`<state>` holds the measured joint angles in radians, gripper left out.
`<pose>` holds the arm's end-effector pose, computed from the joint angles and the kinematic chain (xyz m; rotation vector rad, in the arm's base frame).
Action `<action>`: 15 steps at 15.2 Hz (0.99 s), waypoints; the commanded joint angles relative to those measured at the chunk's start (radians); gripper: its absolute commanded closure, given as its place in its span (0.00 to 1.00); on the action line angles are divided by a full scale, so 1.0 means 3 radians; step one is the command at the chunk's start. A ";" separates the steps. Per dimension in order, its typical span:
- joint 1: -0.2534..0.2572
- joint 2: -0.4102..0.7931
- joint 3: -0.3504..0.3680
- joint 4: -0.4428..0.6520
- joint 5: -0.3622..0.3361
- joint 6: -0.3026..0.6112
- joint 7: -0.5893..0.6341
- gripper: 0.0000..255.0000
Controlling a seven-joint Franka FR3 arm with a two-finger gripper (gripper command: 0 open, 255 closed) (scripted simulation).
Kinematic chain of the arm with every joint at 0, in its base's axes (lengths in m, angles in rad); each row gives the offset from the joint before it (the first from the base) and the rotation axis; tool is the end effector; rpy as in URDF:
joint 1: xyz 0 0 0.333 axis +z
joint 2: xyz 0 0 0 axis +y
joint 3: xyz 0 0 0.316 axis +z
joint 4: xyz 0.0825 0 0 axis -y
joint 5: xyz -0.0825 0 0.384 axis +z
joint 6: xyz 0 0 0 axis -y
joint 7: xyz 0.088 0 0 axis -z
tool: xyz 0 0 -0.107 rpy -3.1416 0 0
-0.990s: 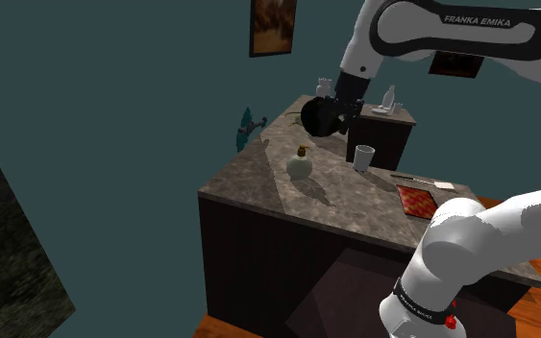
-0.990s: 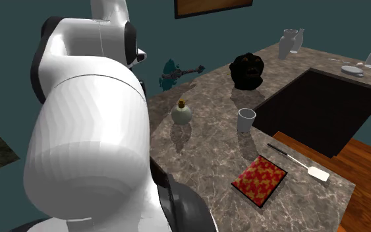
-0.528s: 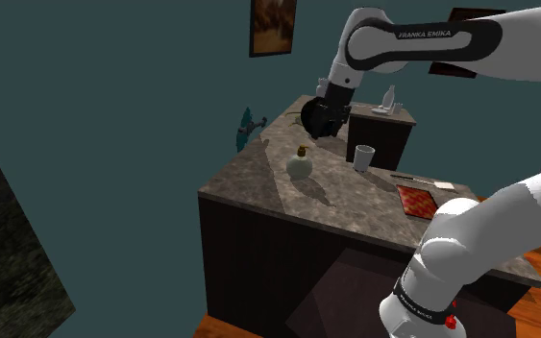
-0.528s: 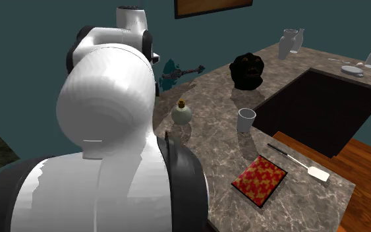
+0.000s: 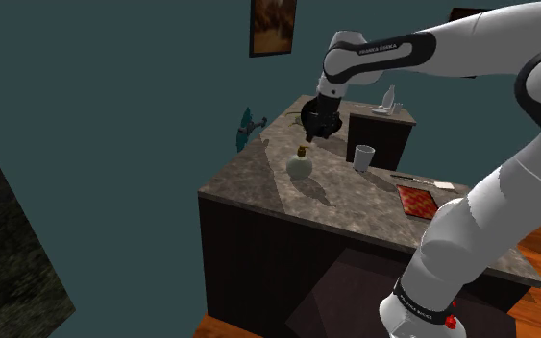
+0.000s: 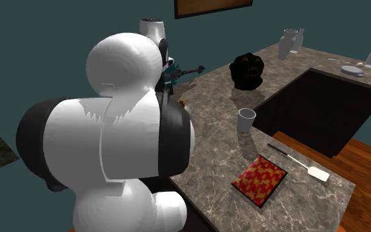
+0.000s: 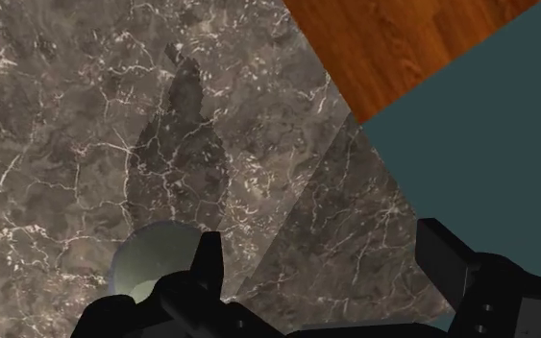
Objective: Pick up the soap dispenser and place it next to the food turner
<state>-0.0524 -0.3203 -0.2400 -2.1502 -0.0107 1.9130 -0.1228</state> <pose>0.4467 -0.1454 0.5363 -3.0808 0.2430 -0.1330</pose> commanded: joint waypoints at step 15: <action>-0.0297 0.2057 -0.0343 0.1560 0.0411 0.0277 -0.0913 0.00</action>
<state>-0.1319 0.2480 -0.3430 -1.7306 0.1001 2.0004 -0.3828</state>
